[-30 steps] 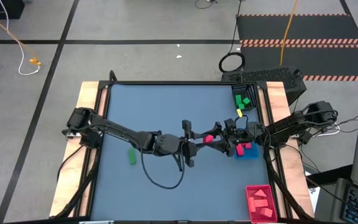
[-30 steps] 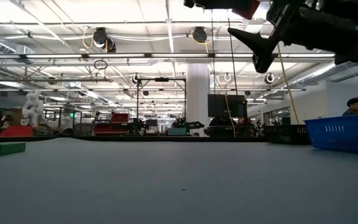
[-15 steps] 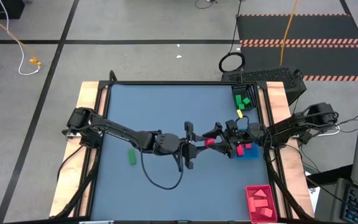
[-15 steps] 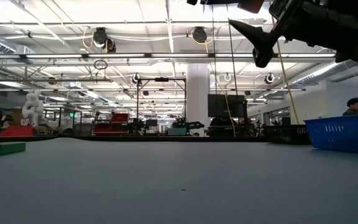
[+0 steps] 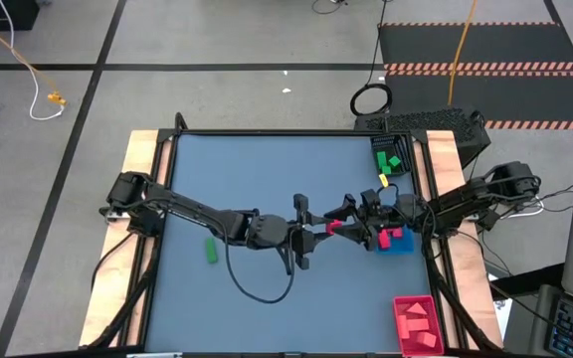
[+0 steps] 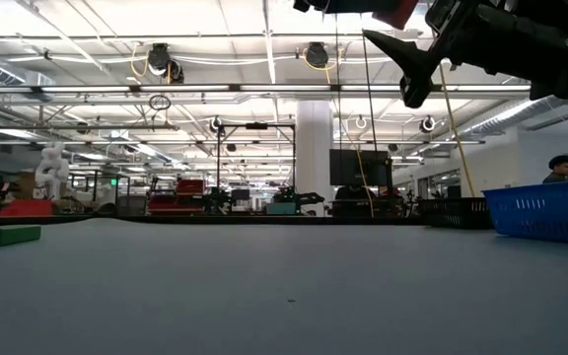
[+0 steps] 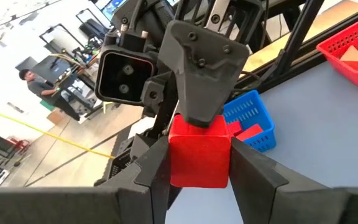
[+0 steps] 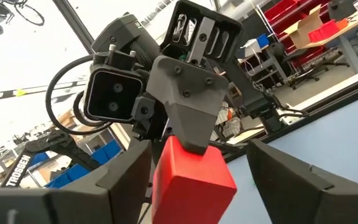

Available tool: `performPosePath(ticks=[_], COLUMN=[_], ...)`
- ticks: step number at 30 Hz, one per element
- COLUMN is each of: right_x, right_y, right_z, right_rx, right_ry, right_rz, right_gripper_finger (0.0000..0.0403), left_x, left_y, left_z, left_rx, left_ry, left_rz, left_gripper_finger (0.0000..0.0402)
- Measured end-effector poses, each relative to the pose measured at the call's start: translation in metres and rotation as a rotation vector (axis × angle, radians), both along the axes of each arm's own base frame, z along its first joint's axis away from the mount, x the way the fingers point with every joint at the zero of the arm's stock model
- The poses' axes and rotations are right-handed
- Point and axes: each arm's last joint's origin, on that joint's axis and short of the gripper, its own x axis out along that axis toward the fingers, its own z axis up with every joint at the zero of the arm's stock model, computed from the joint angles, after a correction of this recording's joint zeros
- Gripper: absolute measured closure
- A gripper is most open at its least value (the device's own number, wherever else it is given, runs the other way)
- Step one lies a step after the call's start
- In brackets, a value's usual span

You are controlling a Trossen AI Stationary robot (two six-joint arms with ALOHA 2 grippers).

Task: Sort & place blocks by color
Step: Put the red block into the blue bin

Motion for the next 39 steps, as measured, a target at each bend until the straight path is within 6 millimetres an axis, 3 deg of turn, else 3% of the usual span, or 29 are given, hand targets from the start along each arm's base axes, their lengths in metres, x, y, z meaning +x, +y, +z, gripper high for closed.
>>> performPosePath(ticks=[9, 16, 25, 39], right_x=[0.0, 0.0, 0.002, -0.004], right_y=[0.0, 0.0, -0.004, -0.022], right_z=[0.0, -0.001, -0.006, -0.019], right_rx=[-0.009, -0.055, -0.131, -0.212], right_ry=[0.0, 0.001, 0.046, 0.274], right_rz=[0.0, -0.029, -0.088, -0.163], right_gripper_finger=[0.0184, 0.0266, 0.0266, 0.0276], left_x=[0.0, 0.001, -0.001, -0.011], left_y=[0.0, 0.005, 0.006, -0.006], left_z=[-0.001, -0.002, -0.007, -0.01], left_rx=[0.002, -0.011, -0.003, 0.15], left_ry=[0.006, 0.017, 0.07, 0.13], left_rz=[0.001, 0.02, 0.027, 0.268], left_gripper_finger=[0.0264, 0.0251, 0.0248, 0.0248])
